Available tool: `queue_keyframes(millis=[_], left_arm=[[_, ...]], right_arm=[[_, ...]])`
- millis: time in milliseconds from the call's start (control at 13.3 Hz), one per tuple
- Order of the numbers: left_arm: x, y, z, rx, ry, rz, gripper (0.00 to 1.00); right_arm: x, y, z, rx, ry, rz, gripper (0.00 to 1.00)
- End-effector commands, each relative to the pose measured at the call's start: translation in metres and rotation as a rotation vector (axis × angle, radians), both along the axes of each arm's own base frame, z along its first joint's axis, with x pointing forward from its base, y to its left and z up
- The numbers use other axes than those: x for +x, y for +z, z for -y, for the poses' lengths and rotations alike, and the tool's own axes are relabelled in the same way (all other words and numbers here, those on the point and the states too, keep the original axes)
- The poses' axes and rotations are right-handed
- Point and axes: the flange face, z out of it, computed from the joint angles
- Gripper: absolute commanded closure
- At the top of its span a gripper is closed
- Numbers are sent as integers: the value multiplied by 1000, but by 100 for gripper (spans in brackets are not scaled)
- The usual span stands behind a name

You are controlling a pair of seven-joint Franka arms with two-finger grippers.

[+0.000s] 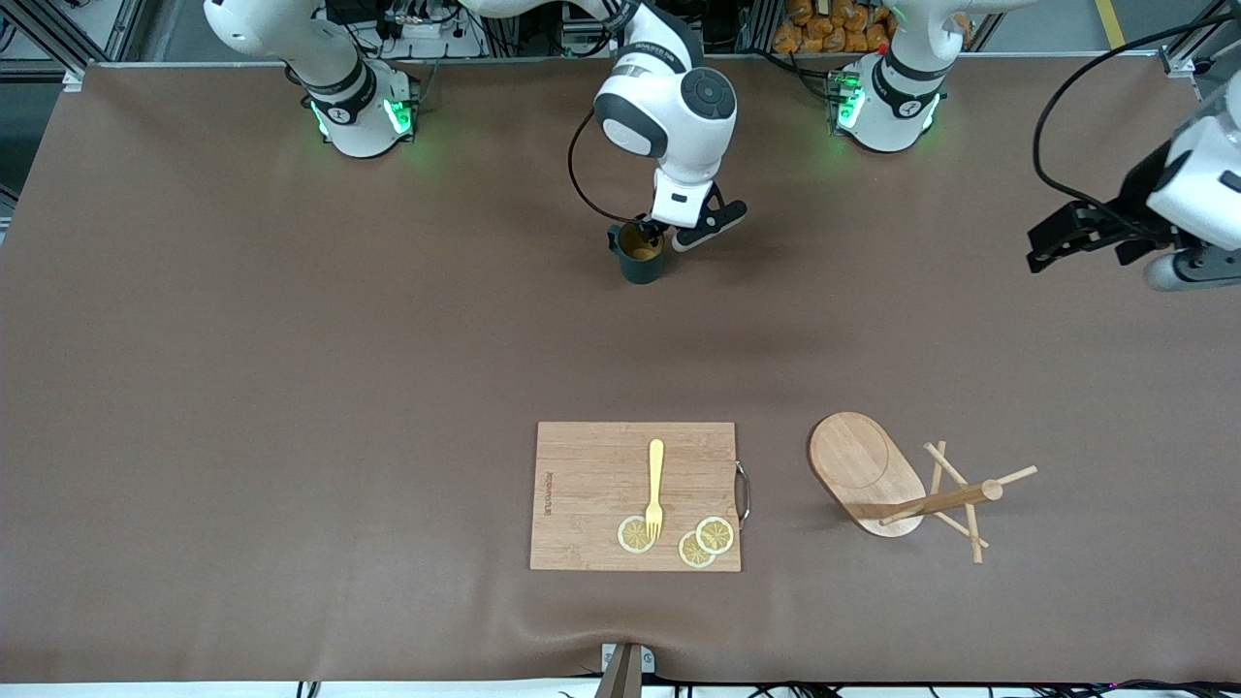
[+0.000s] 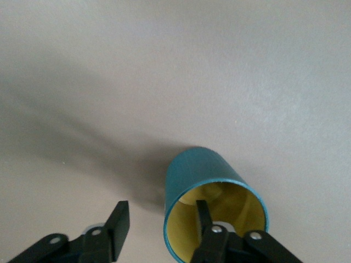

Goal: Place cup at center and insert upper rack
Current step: 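Open the right gripper to release the mug while the left gripper approaches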

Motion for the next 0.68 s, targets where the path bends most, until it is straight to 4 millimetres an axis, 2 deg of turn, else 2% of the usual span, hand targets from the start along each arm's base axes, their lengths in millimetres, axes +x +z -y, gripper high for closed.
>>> queue_keyframes(millis=[0, 75, 226, 376, 451, 602], left_arm=[[-9, 0, 35, -10, 20, -5, 0], [-13, -1, 52, -10, 32, -7, 0], [-22, -3, 84, -2, 80, -11, 0], [-32, -4, 121, -1, 118, -6, 0], [-39, -6, 144, -6, 146, 0, 0], [-56, -21, 190, -9, 222, 3, 0]], right_arm=[[26, 66, 21, 27, 17, 9, 17], [42, 106, 37, 34, 20, 11, 10], [80, 194, 90, 44, 32, 11, 0], [121, 271, 169, 40, -19, 4, 0], [138, 301, 211, 40, -76, 5, 0], [155, 354, 294, 43, -204, 11, 0]])
